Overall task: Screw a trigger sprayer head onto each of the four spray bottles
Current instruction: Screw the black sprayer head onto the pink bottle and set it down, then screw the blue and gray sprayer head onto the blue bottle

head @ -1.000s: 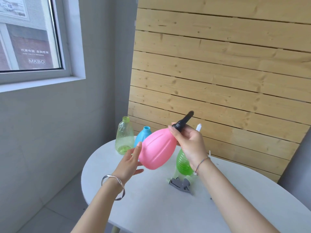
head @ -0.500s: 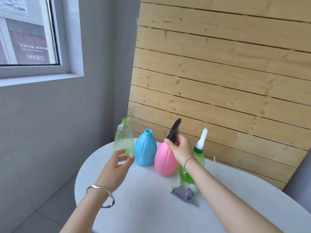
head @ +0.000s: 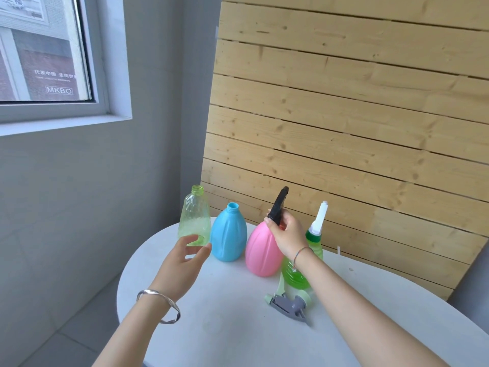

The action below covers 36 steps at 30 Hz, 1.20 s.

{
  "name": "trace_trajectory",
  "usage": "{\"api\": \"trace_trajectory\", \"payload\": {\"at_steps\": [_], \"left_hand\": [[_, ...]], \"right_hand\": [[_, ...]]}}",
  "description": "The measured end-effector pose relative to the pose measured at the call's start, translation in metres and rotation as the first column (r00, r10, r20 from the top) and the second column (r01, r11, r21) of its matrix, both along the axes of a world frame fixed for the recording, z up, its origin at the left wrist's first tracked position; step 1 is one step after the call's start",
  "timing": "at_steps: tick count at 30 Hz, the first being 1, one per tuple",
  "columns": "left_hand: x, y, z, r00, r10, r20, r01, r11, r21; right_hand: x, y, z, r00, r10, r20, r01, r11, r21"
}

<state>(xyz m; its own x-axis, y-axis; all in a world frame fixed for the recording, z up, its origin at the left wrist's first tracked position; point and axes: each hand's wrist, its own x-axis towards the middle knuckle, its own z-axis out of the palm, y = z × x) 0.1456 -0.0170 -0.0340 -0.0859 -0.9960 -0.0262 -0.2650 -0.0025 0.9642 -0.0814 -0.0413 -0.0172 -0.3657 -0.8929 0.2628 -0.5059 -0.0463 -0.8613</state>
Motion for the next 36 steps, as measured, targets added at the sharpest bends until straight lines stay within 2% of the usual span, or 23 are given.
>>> {"api": "trace_trajectory", "payload": {"at_steps": [13,16,17,19,21,22,24,26,29,31,34,36], "left_hand": [[0.002,-0.001,0.0,1.0,-0.019,0.005,0.019,1.0,0.005],[0.004,-0.003,-0.001,1.0,-0.014,0.023,0.014,1.0,0.001],[0.005,-0.003,-0.002,1.0,-0.01,0.027,0.01,1.0,-0.001],[0.007,-0.004,-0.003,1.0,-0.005,0.027,0.005,1.0,0.0],[0.008,-0.005,-0.004,1.0,-0.005,0.021,0.005,1.0,0.004],[0.009,-0.006,-0.004,1.0,-0.007,0.02,0.007,1.0,0.003],[0.01,-0.007,-0.004,1.0,-0.01,0.022,0.01,1.0,-0.003],[0.012,-0.008,-0.004,1.0,-0.01,0.017,0.01,1.0,-0.009],[0.015,-0.009,-0.003,1.0,-0.004,-0.001,0.004,1.0,-0.018],[0.018,-0.009,-0.003,1.0,-0.001,-0.002,0.001,1.0,-0.027],[0.018,-0.01,-0.001,1.0,0.003,-0.002,-0.003,0.999,-0.045],[0.017,-0.009,0.001,1.0,0.005,0.001,-0.005,0.999,-0.053]], "right_hand": [[0.001,0.007,0.006,0.999,0.028,0.029,-0.029,0.999,0.046],[0.006,0.016,0.007,0.999,-0.031,0.018,0.031,0.999,0.035],[0.011,0.02,0.007,0.996,-0.088,-0.026,0.088,0.996,-0.006],[0.025,0.03,0.012,0.975,-0.189,-0.116,0.16,0.962,-0.222],[0.042,0.033,0.021,0.968,-0.149,-0.204,0.051,0.905,-0.422],[0.051,0.03,0.026,0.966,-0.078,-0.248,-0.038,0.9,-0.434],[0.067,0.018,0.032,0.955,0.095,-0.283,-0.184,0.933,-0.31],[0.078,-0.003,0.032,0.946,0.219,-0.238,-0.244,0.966,-0.082],[0.081,-0.03,0.022,0.952,0.219,-0.215,-0.191,0.971,0.146],[0.078,-0.036,0.015,0.952,0.175,-0.253,-0.135,0.977,0.166],[0.074,-0.027,0.009,0.944,0.118,-0.308,-0.113,0.993,0.031],[0.073,-0.016,0.008,0.955,0.122,-0.269,-0.132,0.991,-0.02]]}}
